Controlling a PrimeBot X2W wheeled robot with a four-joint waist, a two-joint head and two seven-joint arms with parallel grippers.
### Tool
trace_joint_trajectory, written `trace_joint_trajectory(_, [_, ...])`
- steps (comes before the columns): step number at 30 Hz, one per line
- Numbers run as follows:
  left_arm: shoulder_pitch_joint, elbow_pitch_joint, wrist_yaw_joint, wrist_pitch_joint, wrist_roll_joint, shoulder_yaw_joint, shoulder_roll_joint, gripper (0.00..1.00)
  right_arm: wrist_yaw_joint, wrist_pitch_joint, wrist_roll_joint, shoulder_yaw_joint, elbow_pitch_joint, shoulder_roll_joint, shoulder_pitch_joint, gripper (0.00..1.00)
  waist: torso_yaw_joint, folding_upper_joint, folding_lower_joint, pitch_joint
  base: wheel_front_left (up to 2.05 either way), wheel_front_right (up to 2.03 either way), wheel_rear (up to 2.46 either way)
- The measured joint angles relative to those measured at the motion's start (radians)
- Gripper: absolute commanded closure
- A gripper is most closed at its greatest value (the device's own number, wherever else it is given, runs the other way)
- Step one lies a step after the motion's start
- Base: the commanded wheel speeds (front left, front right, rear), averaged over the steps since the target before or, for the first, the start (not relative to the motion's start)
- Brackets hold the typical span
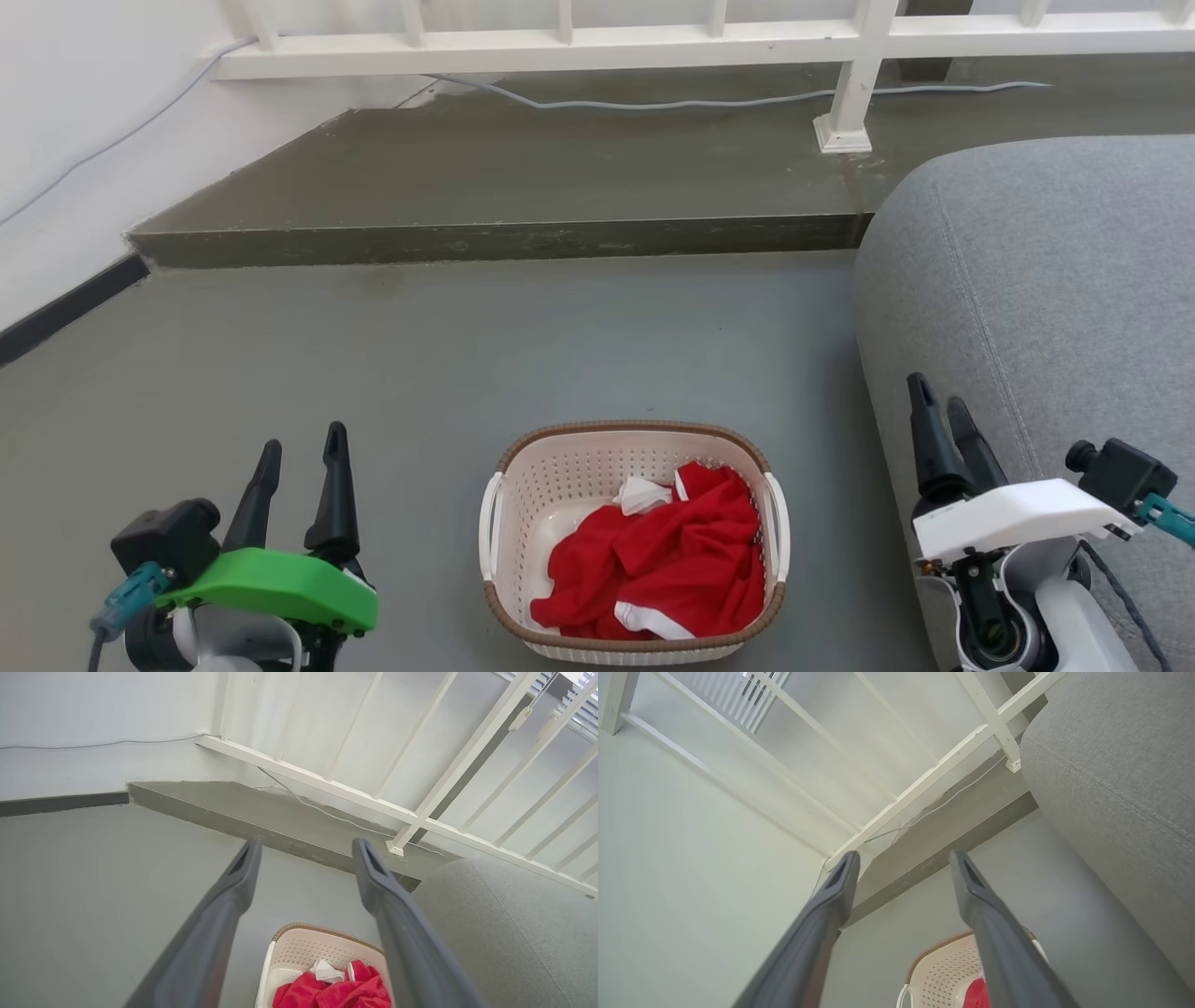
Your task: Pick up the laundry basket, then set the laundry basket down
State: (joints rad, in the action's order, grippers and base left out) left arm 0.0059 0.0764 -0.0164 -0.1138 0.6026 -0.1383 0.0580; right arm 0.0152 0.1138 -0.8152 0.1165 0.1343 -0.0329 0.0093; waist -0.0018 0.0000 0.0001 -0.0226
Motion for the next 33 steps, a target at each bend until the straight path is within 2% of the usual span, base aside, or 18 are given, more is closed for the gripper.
trace_joint_trajectory(33, [0.016, -0.115, -0.081, -0.109, -0.529, -0.084, -0.003, 0.0, 0.088, 0.106, 0.442, 0.115, -0.111, -0.007, 0.0, 0.0, 0.0, 0.0, 0.0, -0.032, 0.0, 0.0, 0.0])
